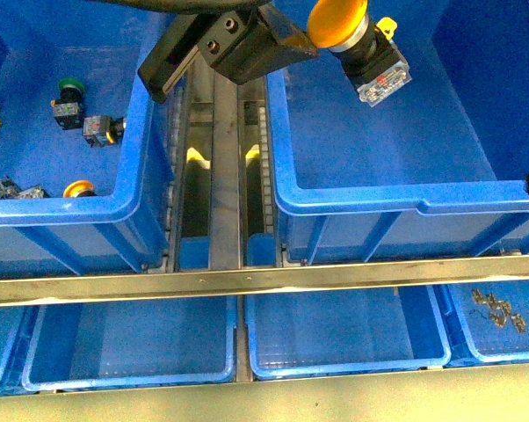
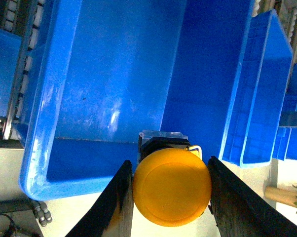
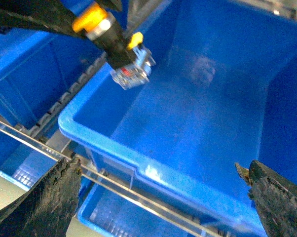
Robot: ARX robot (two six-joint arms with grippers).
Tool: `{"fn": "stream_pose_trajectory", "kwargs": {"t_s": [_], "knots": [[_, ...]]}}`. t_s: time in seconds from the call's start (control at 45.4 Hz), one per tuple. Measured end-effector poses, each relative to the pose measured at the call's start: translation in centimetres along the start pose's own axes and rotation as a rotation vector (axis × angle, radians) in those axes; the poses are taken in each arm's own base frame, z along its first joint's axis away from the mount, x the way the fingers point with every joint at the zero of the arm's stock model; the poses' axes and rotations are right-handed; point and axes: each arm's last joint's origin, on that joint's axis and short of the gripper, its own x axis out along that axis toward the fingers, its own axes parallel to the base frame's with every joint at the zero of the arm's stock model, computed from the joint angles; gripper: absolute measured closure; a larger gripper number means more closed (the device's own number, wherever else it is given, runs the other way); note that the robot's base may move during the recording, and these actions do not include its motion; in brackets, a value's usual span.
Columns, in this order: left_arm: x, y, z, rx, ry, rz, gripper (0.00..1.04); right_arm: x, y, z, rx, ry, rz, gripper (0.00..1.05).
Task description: Pick red and yellow buttons and place in box
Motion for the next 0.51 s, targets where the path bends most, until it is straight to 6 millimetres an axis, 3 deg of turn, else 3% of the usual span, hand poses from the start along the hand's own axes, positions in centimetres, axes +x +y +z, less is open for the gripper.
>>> {"fn": "stream_pose_trajectory", "kwargs": {"t_s": [0.198,0.507], "knots": [[0.5,-0.9,0.1,0.007,-0.012,-0.006,0.69,3.7,-0.1,1.2,-0.087,-0.05,0.008,0.06],[1.2,-2.1,0.1,0.016,-0.006,-0.019,0.69,7.4,1.4,2.0,-0.182,-0.102,0.033,0.06]]}}
